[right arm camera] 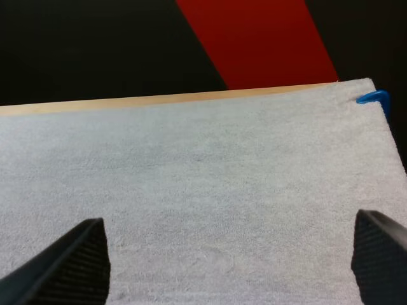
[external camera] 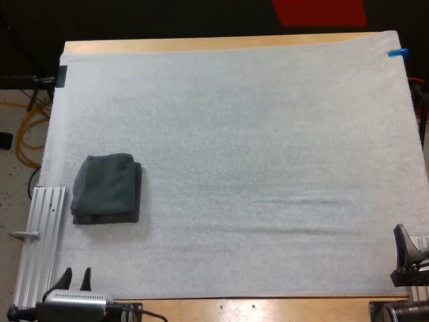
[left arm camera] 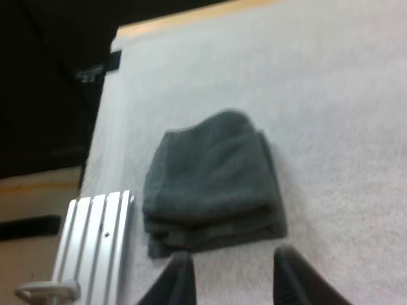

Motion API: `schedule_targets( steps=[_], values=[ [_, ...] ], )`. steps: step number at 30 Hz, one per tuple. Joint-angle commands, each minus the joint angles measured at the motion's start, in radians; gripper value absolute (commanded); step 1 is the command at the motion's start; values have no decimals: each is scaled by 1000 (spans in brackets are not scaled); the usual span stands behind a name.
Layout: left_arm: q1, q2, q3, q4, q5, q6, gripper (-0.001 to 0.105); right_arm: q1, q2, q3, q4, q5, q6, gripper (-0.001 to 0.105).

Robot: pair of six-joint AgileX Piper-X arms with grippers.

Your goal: Pick towel from pile fold and stack

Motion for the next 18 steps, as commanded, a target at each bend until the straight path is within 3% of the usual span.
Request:
schedule_targets(
  steps=[1, 5, 10, 18],
  values=[
    [0, -135, 3, -55, -11, -5, 28, -5, -40, 3, -23, -6, -2, 75],
    [0, -135, 43, -167, -8, -5, 28, -5, -40, 17, -85, -6, -4, 75],
    [0, -134, 145, -296, -1, -5, 28, -5, -38, 58, -126, -6, -11, 75],
    [0, -134, 274, -386, 0, -7, 28, -5, -38, 134, -126, -6, -11, 75]
  ],
)
